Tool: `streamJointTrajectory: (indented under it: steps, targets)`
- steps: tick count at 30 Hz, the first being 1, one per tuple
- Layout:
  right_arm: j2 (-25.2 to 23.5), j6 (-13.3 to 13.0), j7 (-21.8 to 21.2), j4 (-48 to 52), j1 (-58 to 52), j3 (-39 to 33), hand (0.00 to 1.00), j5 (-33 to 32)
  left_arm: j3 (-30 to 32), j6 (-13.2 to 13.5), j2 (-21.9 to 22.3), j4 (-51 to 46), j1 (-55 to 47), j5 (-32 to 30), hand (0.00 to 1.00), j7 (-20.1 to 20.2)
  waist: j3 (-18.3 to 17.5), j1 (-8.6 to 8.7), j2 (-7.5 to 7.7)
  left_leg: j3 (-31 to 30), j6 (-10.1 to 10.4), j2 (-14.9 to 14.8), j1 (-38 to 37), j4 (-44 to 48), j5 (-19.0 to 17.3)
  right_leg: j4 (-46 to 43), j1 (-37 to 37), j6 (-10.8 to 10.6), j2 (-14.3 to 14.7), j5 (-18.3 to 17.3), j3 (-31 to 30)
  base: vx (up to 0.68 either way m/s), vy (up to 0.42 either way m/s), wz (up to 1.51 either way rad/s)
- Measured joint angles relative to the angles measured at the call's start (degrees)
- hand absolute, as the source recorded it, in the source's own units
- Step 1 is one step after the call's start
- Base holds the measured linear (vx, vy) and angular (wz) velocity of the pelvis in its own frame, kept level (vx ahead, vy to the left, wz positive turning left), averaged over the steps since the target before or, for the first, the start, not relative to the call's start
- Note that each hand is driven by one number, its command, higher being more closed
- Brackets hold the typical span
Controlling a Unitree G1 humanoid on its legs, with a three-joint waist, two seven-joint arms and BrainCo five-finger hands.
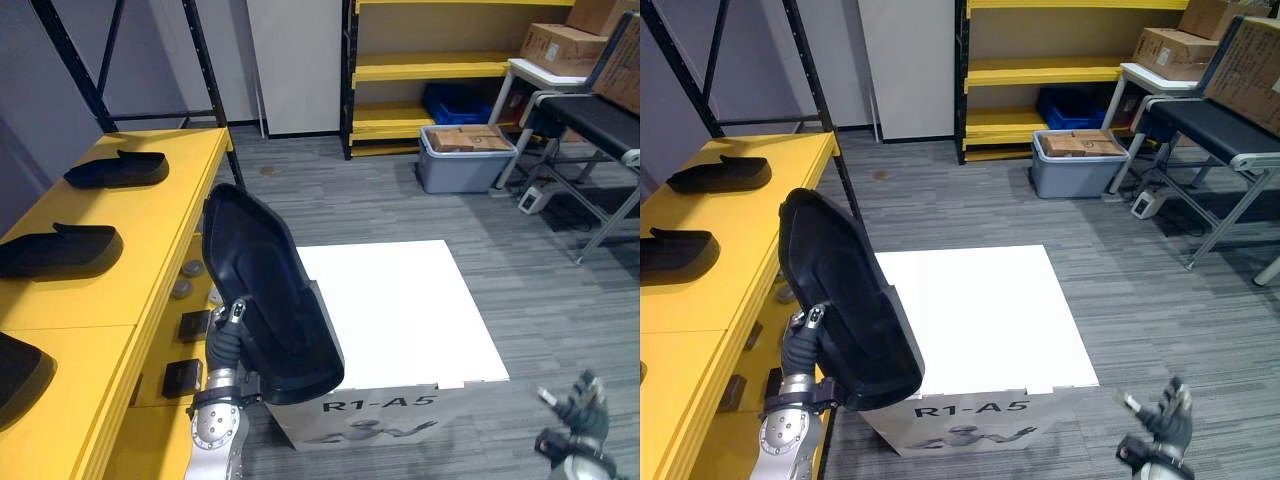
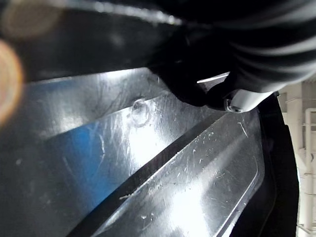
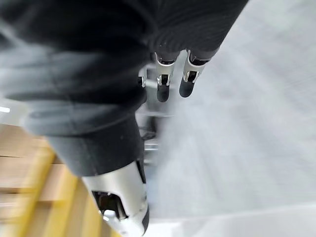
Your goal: Walk over and take plastic housings, then place them on the shelf
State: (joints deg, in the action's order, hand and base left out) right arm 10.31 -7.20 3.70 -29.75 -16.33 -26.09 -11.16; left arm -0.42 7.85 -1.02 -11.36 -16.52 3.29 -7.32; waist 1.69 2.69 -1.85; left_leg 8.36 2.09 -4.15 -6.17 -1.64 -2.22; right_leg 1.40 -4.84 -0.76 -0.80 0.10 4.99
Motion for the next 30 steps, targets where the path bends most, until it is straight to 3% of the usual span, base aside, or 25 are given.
streamJointTrajectory:
  steps: [2,7,17,21,23,26,27,28,29,30]
  targets:
    - [-1.35,0.99,-2.79,-6.7,-1.12,4.27,0.0,1.64,-0.04,0.01,-0.68,0.0,-1.26,0.01,1.0,0.82,-0.07,-0.09,-0.34,-0.26,0.01,-0.01,-0.08,0.0,0.01,-0.17,-0.14,-0.01,-0.03,-0.01,0.27,-0.03,0.003,0.04]
    - [-3.24,2.36,-6.21,-12.63,-1.34,11.92,0.0,6.1,-0.04,0.02,-1.51,0.01,-2.75,0.0,1.0,1.39,0.0,-0.62,-0.77,-0.4,0.03,0.1,-0.96,-0.07,0.05,-0.43,-1.17,-0.14,-0.18,-0.11,0.41,-0.04,0.007,0.03]
    - [-3.26,3.16,-7.07,-18.31,1.33,18.47,0.0,14.06,-1.52,-0.01,-1.36,1.15,-4.11,0.0,1.0,1.76,0.29,-1.88,-0.44,-5.46,-0.82,1.59,-1.54,-0.7,1.49,-1.52,-3.2,-0.93,-1.77,-1.11,5.52,-0.04,0.002,0.27]
    - [-2.17,3.55,-6.83,-19.74,2.38,22.09,0.0,15.07,-2.51,-0.02,-1.23,1.09,-4.05,-0.01,1.0,1.82,0.91,-2.9,0.42,-11.28,-1.18,3.23,-0.21,0.13,2.16,-6.91,-2.85,-1.48,-3.83,-4.86,10.72,-0.03,-0.021,0.79]
    - [-1.95,3.66,-6.23,-20.73,3.32,24.5,0.0,15.35,-4.65,-0.02,-1.18,0.68,-3.26,-0.03,1.0,1.66,2.01,-4.2,1.87,-18.12,-1.31,5.2,3.32,2.21,3.37,-10.98,-1.78,-1.68,-5.94,-7.54,17.55,-0.04,-0.03,1.54]
    - [-1.9,3.65,-5.18,-20.71,5.78,25.06,0.0,15.61,-6.79,-0.06,-0.74,-1.21,-2.06,0.0,1.0,0.93,4.13,-6.69,2.33,-24.02,-0.94,6.9,7.59,1.18,6.13,-13.26,-0.31,-1.53,-7.77,-9.27,25.81,-0.05,-0.007,1.5]
    - [-2.1,3.67,-4.94,-20.78,6.67,25.05,0.0,15.61,-6.8,-0.06,-0.6,-1.62,-1.86,0.0,1.0,0.78,4.62,-6.95,2.35,-22.79,-1.72,6.45,8.18,0.66,5.67,-13.2,-0.35,-1.5,-7.95,-9.31,27.4,-0.05,-0.002,1.45]
    - [-2.67,3.67,-4.35,-20.6,8.2,25.05,0.0,15.73,-6.35,-0.05,-0.26,-1.77,-1.36,0.1,1.0,0.38,5.3,-6.89,2.45,-15.9,-3.71,4.8,9.51,0.54,5.16,-12.78,-1.05,-1.5,-8.63,-9.05,31.34,-0.02,0.002,1.54]
    - [-3.07,3.67,-3.72,-20.63,9.74,25.07,0.0,15.73,-5.9,-0.03,0.49,-1.78,-0.83,0.12,1.0,0.15,6.11,-6.47,2.81,-5.83,-4.27,2.26,11.49,3.12,4.41,-13.22,-1.64,-1.44,-9.58,-9.0,34.92,-0.01,0.015,1.51]
    - [-3.19,3.68,-3.6,-20.68,9.99,25.08,0.0,15.74,-5.92,-0.02,1.04,-1.78,-0.66,0.2,1.0,0.08,6.05,-6.54,2.58,-0.88,-4.35,0.98,12.72,5.24,3.93,-13.56,-1.72,-1.44,-9.86,-9.01,36.23,0.02,0.063,1.41]
